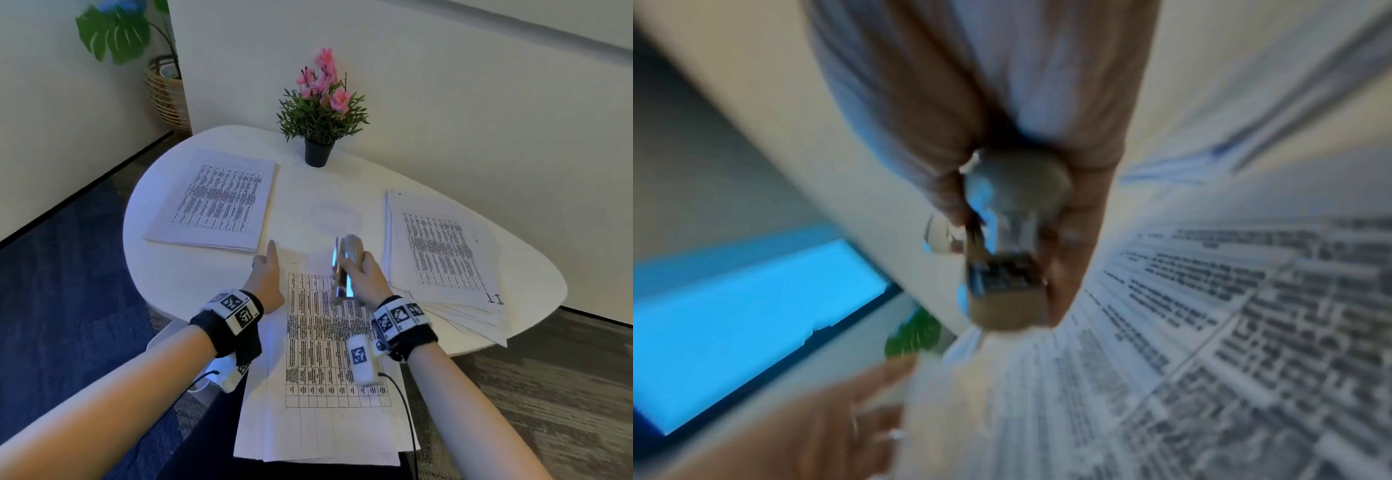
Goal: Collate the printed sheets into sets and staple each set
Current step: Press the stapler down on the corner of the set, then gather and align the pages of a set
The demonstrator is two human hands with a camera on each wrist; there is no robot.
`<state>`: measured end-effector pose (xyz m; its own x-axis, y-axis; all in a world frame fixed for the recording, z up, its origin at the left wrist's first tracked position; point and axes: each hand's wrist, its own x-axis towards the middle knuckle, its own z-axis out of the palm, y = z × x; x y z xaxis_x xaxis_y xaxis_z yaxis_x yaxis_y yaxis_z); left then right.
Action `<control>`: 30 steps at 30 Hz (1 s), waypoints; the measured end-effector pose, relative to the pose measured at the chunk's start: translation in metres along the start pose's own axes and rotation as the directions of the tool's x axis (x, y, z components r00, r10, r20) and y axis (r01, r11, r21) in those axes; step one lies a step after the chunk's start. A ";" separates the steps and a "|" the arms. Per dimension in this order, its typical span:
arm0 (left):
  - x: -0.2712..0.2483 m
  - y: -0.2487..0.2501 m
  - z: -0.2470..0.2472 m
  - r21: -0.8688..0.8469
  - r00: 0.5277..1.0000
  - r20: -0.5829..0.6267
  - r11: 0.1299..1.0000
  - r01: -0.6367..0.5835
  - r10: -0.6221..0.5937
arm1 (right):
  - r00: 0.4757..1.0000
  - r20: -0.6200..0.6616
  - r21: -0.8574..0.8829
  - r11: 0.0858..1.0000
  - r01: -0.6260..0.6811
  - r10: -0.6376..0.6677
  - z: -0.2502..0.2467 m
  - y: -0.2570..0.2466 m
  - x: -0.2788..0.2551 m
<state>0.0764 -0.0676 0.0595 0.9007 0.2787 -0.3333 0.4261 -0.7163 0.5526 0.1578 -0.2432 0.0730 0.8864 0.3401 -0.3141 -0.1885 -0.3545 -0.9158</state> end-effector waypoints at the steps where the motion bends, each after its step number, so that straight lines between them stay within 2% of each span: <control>1: 0.000 0.000 0.001 0.068 1.000 -0.024 0.998 -0.005 0.006 | 0.999 -0.018 0.154 0.987 -0.044 0.047 -0.004 -0.002 -0.002; 2: -0.001 0.000 0.000 0.165 0.998 -0.051 0.986 -0.021 0.030 | 0.996 -0.045 0.208 0.976 -0.071 0.082 -0.007 0.000 -0.001; 3: -0.002 0.001 0.000 0.275 0.995 -0.067 0.960 -0.057 0.079 | 0.992 -0.083 0.154 0.984 -0.086 0.100 -0.010 0.001 0.000; 4: -0.002 0.002 0.000 0.366 0.988 -0.052 0.924 -0.114 0.143 | 0.987 -0.126 0.030 0.995 -0.096 0.099 -0.013 0.003 0.002; 5: -0.001 0.004 0.001 0.416 0.980 -0.003 0.891 -0.180 0.199 | 0.985 -0.154 -0.135 0.985 -0.103 0.081 -0.014 0.006 0.004; 7: 0.002 0.009 0.007 0.436 0.957 0.137 0.852 -0.289 0.254 | 0.988 -0.153 -0.402 0.911 -0.091 0.031 -0.014 0.009 0.004; 9: 0.006 0.015 0.014 0.443 0.940 0.243 0.834 -0.329 0.242 | 0.995 -0.095 -0.533 0.845 -0.037 -0.017 -0.010 0.010 0.002; 15: 0.013 0.030 0.011 0.484 0.932 0.266 0.802 -0.351 0.248 | 0.994 0.030 -0.832 0.549 0.082 -0.103 0.006 0.009 0.020; 18: 0.014 0.029 0.011 0.508 0.927 0.268 0.780 -0.366 0.261 | 0.984 0.056 -0.905 0.407 0.122 -0.168 0.011 0.006 0.018; 22: 0.015 0.025 0.012 0.508 0.928 0.271 0.780 -0.365 0.258 | 0.976 0.054 -0.974 0.206 0.097 -0.209 0.012 0.004 0.022; 24: 0.015 0.025 0.013 0.510 0.931 0.263 0.782 -0.358 0.254 | 0.978 0.054 -0.973 0.208 0.097 -0.203 0.012 0.007 0.023; 28: 0.017 0.024 0.012 0.532 0.924 0.273 0.759 -0.376 0.266 | 0.985 0.009 -0.932 0.355 0.070 -0.172 0.008 0.010 0.022; 30: 0.018 0.022 0.013 0.543 0.921 0.270 0.746 -0.386 0.280 | 0.986 0.037 -0.933 0.347 0.092 -0.163 0.007 0.009 0.023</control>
<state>0.1009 -0.0867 0.0561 0.9265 -0.1166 -0.3579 -0.0756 -0.9891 0.1265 0.1735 -0.2326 0.0555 0.8891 0.4252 -0.1697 0.4109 -0.9046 -0.1138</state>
